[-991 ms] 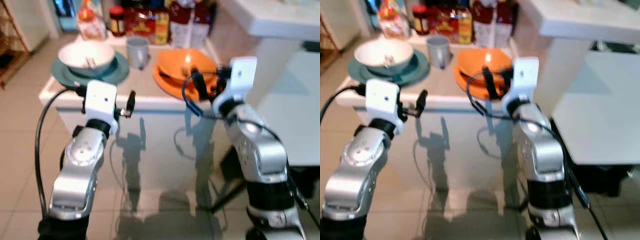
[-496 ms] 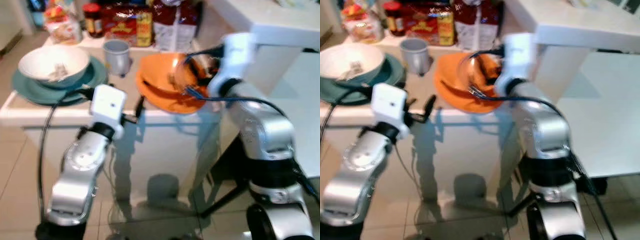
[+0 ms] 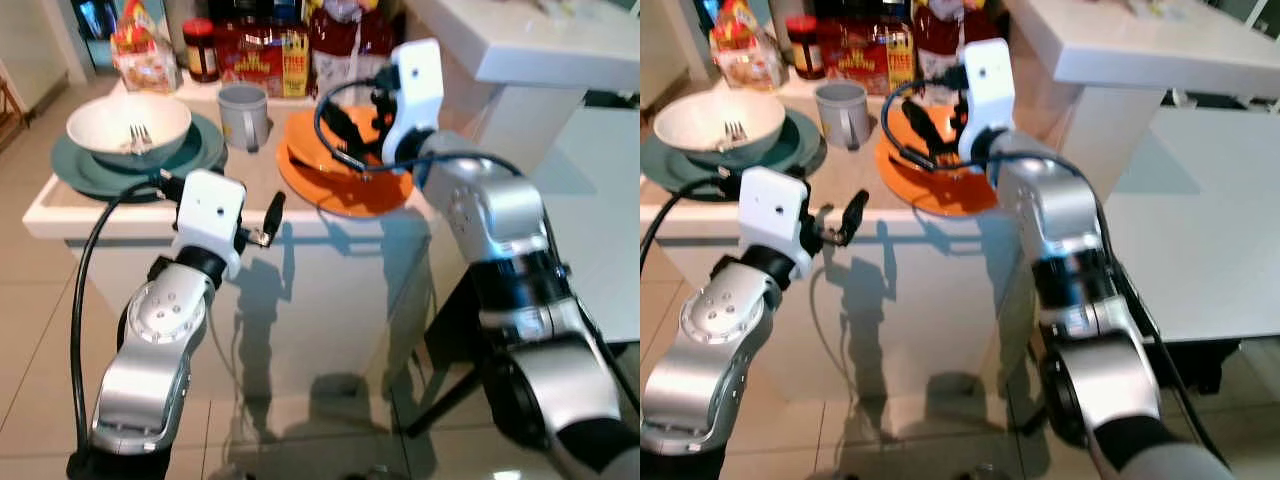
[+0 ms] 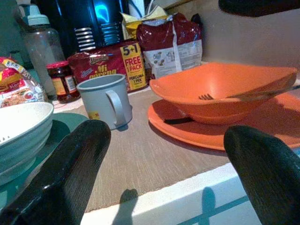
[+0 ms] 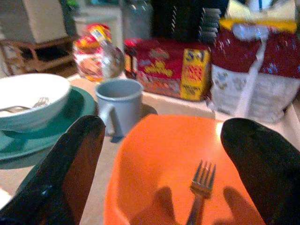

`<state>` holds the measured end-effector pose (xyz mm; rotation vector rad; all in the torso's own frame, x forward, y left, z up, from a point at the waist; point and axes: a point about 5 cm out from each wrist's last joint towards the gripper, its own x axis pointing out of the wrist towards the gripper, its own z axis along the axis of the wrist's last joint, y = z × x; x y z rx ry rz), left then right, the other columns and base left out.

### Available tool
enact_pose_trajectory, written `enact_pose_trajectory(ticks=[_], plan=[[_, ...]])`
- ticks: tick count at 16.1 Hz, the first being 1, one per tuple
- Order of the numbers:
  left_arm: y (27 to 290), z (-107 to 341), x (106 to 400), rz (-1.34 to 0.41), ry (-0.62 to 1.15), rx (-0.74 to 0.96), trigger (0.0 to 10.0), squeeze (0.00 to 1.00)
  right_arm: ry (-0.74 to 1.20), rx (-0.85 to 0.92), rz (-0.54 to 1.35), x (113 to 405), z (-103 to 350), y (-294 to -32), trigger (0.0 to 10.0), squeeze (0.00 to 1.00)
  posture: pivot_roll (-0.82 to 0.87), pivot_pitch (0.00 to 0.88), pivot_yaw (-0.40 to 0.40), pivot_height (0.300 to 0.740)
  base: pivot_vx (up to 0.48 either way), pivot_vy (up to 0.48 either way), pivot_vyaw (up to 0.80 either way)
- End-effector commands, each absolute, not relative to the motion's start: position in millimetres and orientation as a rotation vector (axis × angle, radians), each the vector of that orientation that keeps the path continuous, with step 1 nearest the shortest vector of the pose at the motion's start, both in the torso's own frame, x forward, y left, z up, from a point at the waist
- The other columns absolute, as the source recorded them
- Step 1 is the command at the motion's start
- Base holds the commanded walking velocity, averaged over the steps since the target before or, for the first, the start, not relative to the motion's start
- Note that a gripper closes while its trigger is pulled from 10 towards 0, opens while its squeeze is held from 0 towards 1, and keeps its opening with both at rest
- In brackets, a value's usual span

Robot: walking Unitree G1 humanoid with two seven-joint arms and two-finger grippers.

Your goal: Setting the table

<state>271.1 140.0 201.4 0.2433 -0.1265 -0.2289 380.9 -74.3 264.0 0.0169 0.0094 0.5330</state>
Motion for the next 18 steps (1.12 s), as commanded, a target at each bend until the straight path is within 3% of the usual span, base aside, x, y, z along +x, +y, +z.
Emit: enact_pose_trajectory(ticks=[1, 2, 3, 8, 18], plan=[[138.2, 205.4, 271.6, -0.232, -0.142, 0.259, 10.0, 0.00, 0.035, -0.011, 0.472, 392.1, 262.8, -80.7, 10.0, 1.00, 0.04, 0.059, -0.080, 0.740, 0.000, 0.000, 0.00], [139.1, 205.7, 271.3, -0.227, -0.142, 0.262, 10.0, 0.00, 0.045, -0.014, 0.447, 397.5, 262.3, -80.9, 10.0, 1.00, 0.04, 0.062, -0.079, 0.740, 0.000, 0.000, 0.00], [140.4, 205.0, 270.9, -0.220, -0.137, 0.267, 10.0, 0.00, 0.074, 0.009, 0.402, 403.8, 260.5, -81.8, 10.0, 0.00, 0.04, 0.063, -0.077, 0.740, 0.000, 0.000, 0.00], [139.2, 206.7, 272.6, -0.224, -0.142, 0.279, 10.0, 0.00, 0.311, 0.047, 0.373, 415.8, 253.5, -79.0, 10.0, 0.00, 0.04, 0.065, -0.083, 0.740, 0.000, 0.000, 0.00], [140.6, 207.4, 272.9, -0.219, -0.144, 0.285, 10.0, 0.00, 0.493, 0.055, 0.369, 413.4, 231.8, -78.5, 10.0, 0.00, 0.04, 0.061, -0.085, 0.740, 0.000, 0.000, 0.00]])
